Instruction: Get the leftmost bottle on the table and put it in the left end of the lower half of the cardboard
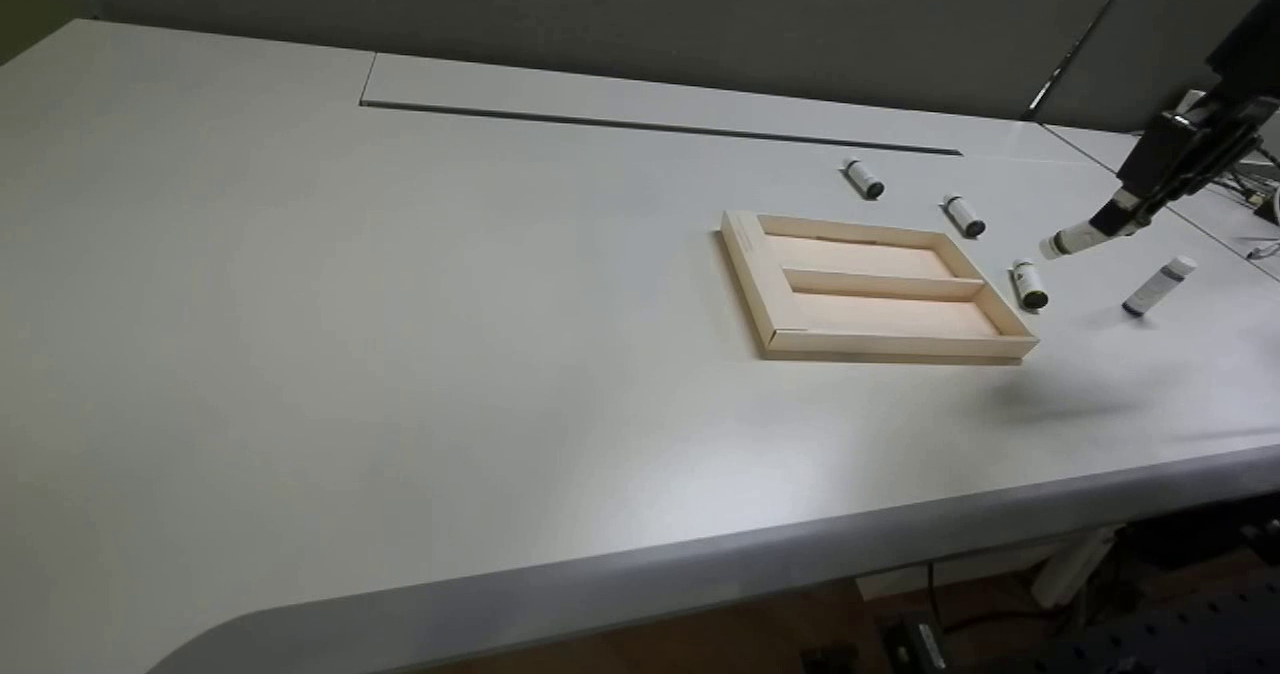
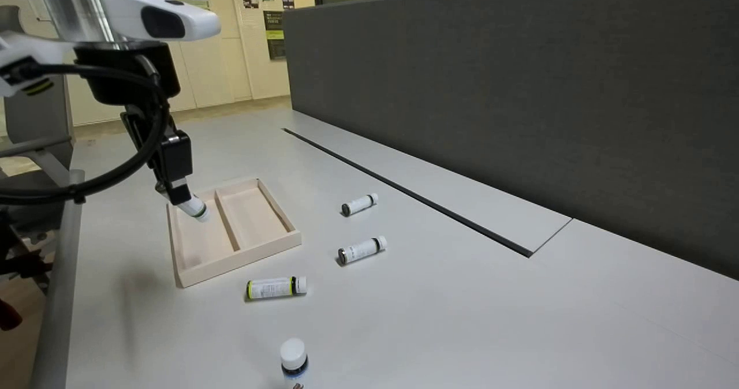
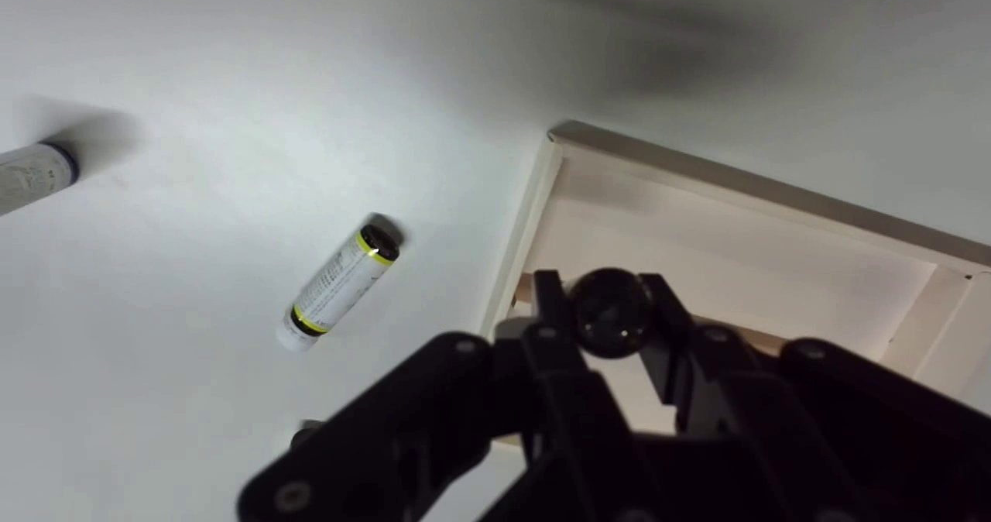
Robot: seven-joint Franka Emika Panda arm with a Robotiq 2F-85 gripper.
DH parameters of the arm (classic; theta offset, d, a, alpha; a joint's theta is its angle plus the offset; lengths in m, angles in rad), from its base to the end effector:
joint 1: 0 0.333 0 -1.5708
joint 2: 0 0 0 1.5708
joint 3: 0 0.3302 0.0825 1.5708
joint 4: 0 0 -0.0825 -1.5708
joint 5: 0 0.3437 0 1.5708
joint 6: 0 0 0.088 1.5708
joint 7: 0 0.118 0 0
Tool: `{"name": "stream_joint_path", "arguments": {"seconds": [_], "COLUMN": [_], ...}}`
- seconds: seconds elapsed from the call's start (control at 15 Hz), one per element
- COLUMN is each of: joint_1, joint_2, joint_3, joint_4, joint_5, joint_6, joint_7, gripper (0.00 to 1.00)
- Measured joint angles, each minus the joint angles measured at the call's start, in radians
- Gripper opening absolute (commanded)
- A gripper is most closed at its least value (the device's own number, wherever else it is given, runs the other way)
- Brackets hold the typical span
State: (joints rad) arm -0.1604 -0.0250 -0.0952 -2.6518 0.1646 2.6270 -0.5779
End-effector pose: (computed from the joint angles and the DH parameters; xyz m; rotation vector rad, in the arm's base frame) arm 0.3892 -0.1047 0.2885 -3.0527 -0.2739 -0.0516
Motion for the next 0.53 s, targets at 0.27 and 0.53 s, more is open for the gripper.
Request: {"name": "stream_joint_path", "arguments": {"seconds": [0.27, 0.53], "joint_1": [-0.001, 0.012], "joint_2": [0.002, 0.006], "joint_3": [-0.006, -0.003], "joint_4": [0.002, 0.003], "joint_5": [0.0, 0.001], "joint_6": [-0.001, 0.013], "joint_7": [-0.002, -0.002], "gripper": [0.27, 0.07]}}
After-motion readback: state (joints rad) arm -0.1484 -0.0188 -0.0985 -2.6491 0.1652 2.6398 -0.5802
